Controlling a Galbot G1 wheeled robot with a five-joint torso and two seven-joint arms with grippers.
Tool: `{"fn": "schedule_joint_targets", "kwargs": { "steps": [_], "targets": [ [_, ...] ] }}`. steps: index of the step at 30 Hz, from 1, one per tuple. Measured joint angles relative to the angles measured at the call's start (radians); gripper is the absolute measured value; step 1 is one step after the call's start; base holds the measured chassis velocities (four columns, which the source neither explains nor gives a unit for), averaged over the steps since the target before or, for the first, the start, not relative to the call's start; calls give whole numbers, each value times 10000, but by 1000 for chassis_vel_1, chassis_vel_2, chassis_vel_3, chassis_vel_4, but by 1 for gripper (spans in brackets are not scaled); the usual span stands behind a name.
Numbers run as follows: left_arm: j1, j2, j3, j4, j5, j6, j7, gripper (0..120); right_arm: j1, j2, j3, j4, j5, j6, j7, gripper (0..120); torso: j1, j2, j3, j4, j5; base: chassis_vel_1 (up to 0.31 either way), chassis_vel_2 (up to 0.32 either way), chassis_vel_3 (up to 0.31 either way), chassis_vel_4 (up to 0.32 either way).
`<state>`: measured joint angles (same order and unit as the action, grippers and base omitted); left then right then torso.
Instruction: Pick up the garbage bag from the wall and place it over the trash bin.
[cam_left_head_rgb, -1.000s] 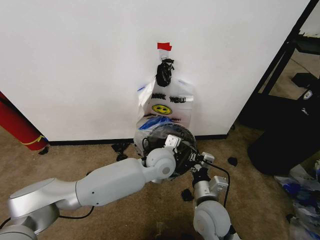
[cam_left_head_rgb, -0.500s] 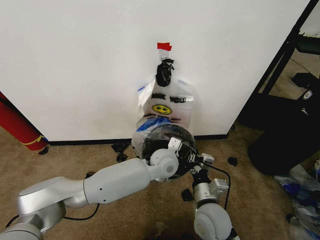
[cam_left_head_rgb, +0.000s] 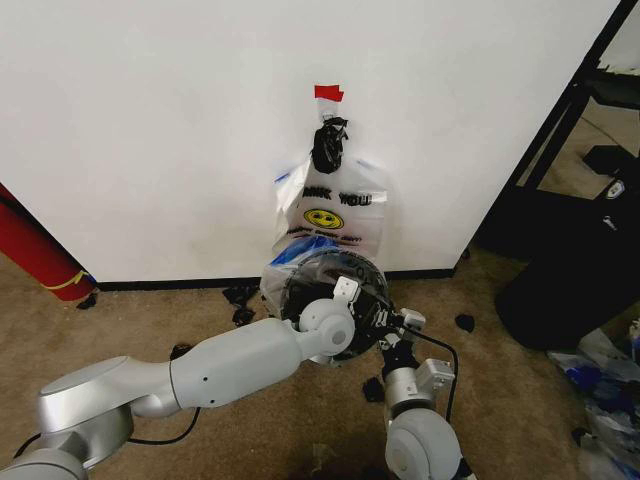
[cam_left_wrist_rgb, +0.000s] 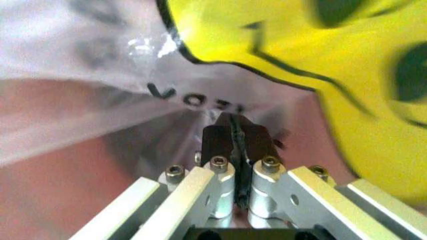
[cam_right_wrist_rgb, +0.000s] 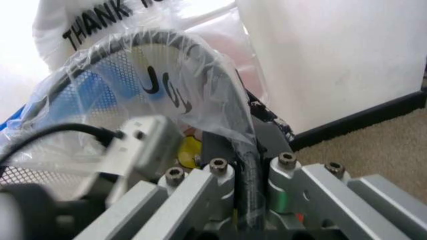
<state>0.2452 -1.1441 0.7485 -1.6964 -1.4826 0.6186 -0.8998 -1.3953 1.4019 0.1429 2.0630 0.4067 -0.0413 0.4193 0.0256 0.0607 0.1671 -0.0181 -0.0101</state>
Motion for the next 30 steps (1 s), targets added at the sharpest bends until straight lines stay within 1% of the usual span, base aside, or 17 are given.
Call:
{"fn": "schedule_joint_targets", "kwargs": {
  "steps": [2,4,8,14,23,25,30],
  "targets": [
    [-102,176,22,-349,-440,233,-15,0,35,-24,-2,0,0,0,0,0,0,0,0,0,0,0,0,0,0],
    [-132,214,47,-409,-651,433,-15,0,47,-31,-13,0,0,0,0,0,0,0,0,0,0,0,0,0,0],
    [-102,127,33,-282,-979,755,-6,0,22,-64,-42,43,-14,0,0,0,0,0,0,0,0,0,0,0,0],
    [41,-2,-82,-135,-1185,855,227,0,-41,-91,-41,80,-33,0,-3,0,0,0,0,0,0,0,0,0,0],
    [353,-471,-562,428,-1248,322,456,0,-121,-14,-66,159,-61,4,-18,0,0,0,0,-1,0,0,0,0,0],
    [468,-567,-605,667,-955,251,455,0,-142,-14,-91,192,-62,4,-19,0,0,0,0,-1,0,0,0,0,0],
    [584,-447,-714,628,-498,36,471,0,-133,-45,-62,193,-60,4,-20,0,0,0,0,-1,-1,0,0,0,0]
  ]
}}
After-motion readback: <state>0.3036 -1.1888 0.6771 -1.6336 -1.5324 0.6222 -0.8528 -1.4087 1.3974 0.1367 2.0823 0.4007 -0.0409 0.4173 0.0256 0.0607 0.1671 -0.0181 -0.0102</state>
